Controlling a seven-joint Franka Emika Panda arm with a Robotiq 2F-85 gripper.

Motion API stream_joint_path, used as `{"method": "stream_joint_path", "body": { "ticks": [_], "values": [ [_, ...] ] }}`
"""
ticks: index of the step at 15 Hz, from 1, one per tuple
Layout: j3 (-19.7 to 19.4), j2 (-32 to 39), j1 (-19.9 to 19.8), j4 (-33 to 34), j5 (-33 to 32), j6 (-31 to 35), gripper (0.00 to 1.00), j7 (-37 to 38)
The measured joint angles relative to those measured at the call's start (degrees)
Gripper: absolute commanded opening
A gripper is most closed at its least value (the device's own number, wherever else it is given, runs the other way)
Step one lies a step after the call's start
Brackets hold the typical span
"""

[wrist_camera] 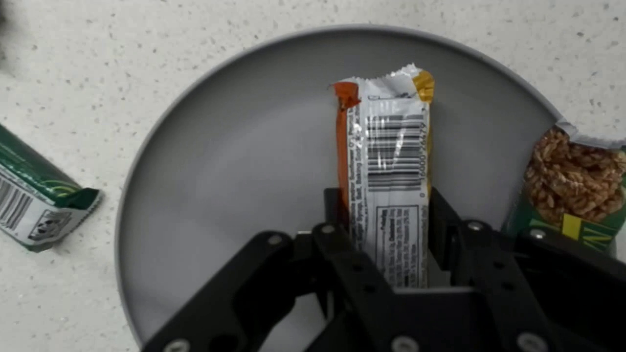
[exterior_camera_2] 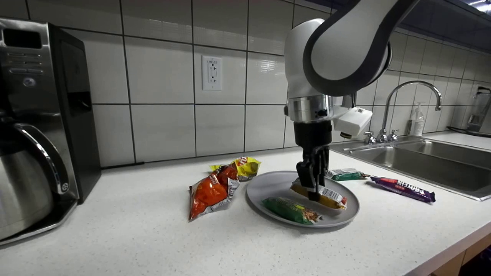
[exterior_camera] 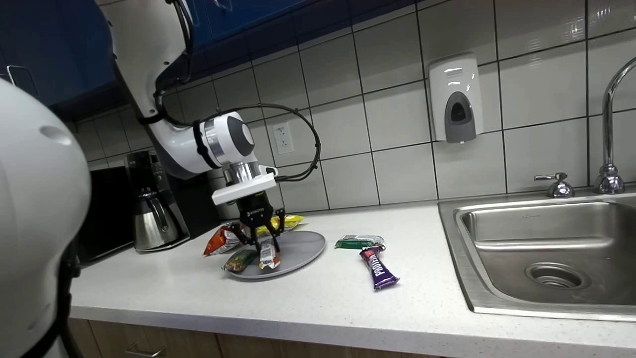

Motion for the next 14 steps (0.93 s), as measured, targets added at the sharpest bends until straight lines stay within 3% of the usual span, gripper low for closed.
{"method": "stream_joint_path", "body": {
  "ticks": [11, 12, 14],
  "values": [
    [0.73, 4.02, 1.83, 3.35, 0.90, -0.28, 0.18, 3.77],
    [0.72, 4.25, 1.83, 3.54, 0.90, -0.33, 0.68, 3.97],
    [0.72, 4.38, 1.83, 3.80, 0.93, -0.58, 0.76, 4.15]
  ]
}}
